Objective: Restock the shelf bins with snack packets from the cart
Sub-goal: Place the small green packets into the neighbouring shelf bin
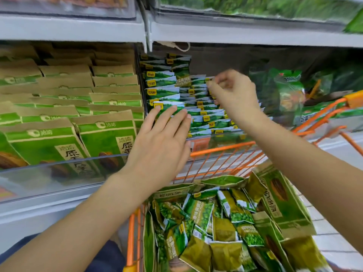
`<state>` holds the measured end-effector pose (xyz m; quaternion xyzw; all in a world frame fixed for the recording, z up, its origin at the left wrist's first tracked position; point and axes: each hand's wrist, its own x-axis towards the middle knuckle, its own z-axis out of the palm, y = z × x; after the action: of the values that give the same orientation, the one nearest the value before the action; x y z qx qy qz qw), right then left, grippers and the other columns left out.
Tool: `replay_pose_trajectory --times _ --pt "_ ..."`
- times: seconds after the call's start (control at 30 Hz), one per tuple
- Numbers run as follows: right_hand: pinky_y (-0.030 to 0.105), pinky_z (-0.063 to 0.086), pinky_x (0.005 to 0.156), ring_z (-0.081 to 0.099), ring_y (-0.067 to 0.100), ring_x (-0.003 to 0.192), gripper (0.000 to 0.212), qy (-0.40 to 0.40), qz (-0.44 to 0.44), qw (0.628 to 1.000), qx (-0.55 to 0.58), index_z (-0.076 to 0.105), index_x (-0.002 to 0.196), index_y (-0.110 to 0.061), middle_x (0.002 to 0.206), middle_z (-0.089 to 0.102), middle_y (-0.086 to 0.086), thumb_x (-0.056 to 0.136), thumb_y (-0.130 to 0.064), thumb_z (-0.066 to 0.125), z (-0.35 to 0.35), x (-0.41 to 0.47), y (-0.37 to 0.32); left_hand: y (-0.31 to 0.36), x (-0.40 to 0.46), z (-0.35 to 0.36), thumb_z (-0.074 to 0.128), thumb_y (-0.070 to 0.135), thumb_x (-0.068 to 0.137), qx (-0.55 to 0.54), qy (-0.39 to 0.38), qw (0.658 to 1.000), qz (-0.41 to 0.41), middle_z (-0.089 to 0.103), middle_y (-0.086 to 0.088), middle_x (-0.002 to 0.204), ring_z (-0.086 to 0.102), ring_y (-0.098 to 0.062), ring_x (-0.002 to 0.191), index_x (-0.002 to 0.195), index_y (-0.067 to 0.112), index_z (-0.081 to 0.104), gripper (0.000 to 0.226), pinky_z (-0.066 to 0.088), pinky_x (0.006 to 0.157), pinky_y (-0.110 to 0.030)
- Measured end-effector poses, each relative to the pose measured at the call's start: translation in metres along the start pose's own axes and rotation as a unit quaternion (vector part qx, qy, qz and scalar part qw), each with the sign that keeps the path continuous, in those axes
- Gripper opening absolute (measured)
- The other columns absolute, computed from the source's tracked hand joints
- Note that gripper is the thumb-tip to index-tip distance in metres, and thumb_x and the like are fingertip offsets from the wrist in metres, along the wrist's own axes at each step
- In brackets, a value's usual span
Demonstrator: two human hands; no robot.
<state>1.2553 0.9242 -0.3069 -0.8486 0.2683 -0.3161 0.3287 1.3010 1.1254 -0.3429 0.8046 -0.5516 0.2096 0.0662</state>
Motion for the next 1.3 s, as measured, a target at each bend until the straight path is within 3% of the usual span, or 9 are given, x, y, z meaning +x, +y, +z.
replay_pose_trajectory --times 0.23,0.43,0.53,0.67,0.8,0.9,1.0,1.13,1.3 --pt "0.02 0.02 0.042 0.055 0.025 0.049 0.03 -0.259 -0.204 0.902 -0.279 0.046 0.06 -0.024 0.051 0.056 0.001 0.087 -0.036 0.052 -0.034 -0.116 -0.002 0.015 -0.02 -0.012 0.049 0.026 0.091 -0.068 0.029 0.996 0.041 0.058 -0.013 0.13 0.046 -0.034 0.13 0.124 0.005 0.062 0.041 0.022 0.115 -0.045" --pt "0.035 0.046 0.07 0.061 0.03 0.1 0.031 -0.416 -0.207 0.756 -0.461 0.053 0.121 -0.015 0.115 0.06 0.007 0.099 -0.036 0.046 0.0 -0.15 0.041 0.024 -0.039 -0.009 0.043 0.035 0.089 -0.095 -0.039 0.991 0.081 0.06 -0.011 0.127 0.05 -0.032 0.127 0.121 0.01 0.064 0.046 0.024 0.112 -0.043" --pt "0.038 0.05 0.071 0.059 0.03 0.096 0.023 -0.432 -0.187 0.716 -0.515 0.054 0.115 -0.011 0.113 0.056 0.009 0.098 -0.025 0.05 0.009 -0.153 0.062 0.02 -0.04 -0.004 0.041 0.037 0.088 -0.119 -0.07 0.987 0.084 0.061 -0.011 0.127 0.052 -0.031 0.124 0.121 0.012 0.064 0.048 0.022 0.11 -0.039" --pt "0.03 0.042 0.075 0.055 0.022 0.103 0.02 -0.377 -0.159 0.812 -0.417 0.064 0.105 -0.017 0.111 0.055 0.002 0.096 -0.031 0.053 -0.002 -0.142 0.056 0.019 -0.036 -0.009 0.045 0.032 0.091 -0.21 -0.056 0.974 0.07 0.061 -0.004 0.125 0.05 -0.023 0.124 0.119 0.015 0.066 0.039 0.022 0.109 -0.027" --pt "0.032 0.049 0.079 0.06 0.012 0.086 0.01 -0.337 -0.014 0.938 -0.084 0.062 0.084 -0.022 0.089 0.062 -0.009 0.09 -0.03 0.064 -0.045 -0.133 0.024 0.019 -0.03 -0.026 0.053 0.033 0.096 -0.455 -0.031 0.889 -0.045 0.062 0.013 0.121 0.051 0.002 0.114 0.122 0.028 0.062 0.028 0.03 0.096 -0.003" --pt "0.022 0.051 0.067 0.064 0.009 0.068 0.008 -0.285 0.063 0.946 0.142 0.063 0.08 -0.012 0.071 0.066 -0.008 0.086 -0.017 0.065 -0.068 -0.137 -0.006 0.019 -0.026 -0.035 0.067 0.039 0.083 -0.607 -0.098 0.776 -0.136 0.067 0.021 0.099 0.062 0.006 0.092 0.101 0.039 0.063 0.019 0.046 0.082 -0.008" --pt "0.025 0.055 0.063 0.065 0.01 0.06 0.008 -0.223 0.074 0.947 0.22 0.061 0.081 -0.009 0.063 0.066 -0.007 0.083 -0.016 0.063 -0.073 -0.136 -0.024 0.025 -0.023 -0.038 0.073 0.022 0.081 -0.634 -0.11 0.752 -0.142 0.055 0.021 0.055 0.049 0.006 0.057 0.067 0.031 0.06 0.021 0.038 0.058 -0.007" --pt "0.03 0.056 0.063 0.052 0.005 0.056 0.02 -0.198 0.092 0.949 0.228 0.05 0.072 -0.012 0.049 0.046 -0.012 0.082 -0.016 0.066 -0.066 -0.132 -0.03 0.028 -0.02 -0.036 0.072 0.034 0.073 -0.664 -0.035 0.715 -0.217 0.045 0.016 0.051 0.046 -0.002 0.056 0.06 0.02 0.054 0.026 0.045 0.061 -0.019" --pt "0.023 0.041 0.048 0.042 0.008 0.049 0.026 -0.134 0.079 0.969 0.193 0.048 0.072 -0.012 0.05 0.047 -0.013 0.082 -0.02 0.07 -0.058 -0.108 -0.027 0.019 -0.022 -0.024 0.049 0.05 0.096 -0.393 0.037 0.909 -0.132 0.06 0.02 0.11 0.05 0.003 0.108 0.117 0.023 0.067 0.039 0.031 0.095 -0.004"
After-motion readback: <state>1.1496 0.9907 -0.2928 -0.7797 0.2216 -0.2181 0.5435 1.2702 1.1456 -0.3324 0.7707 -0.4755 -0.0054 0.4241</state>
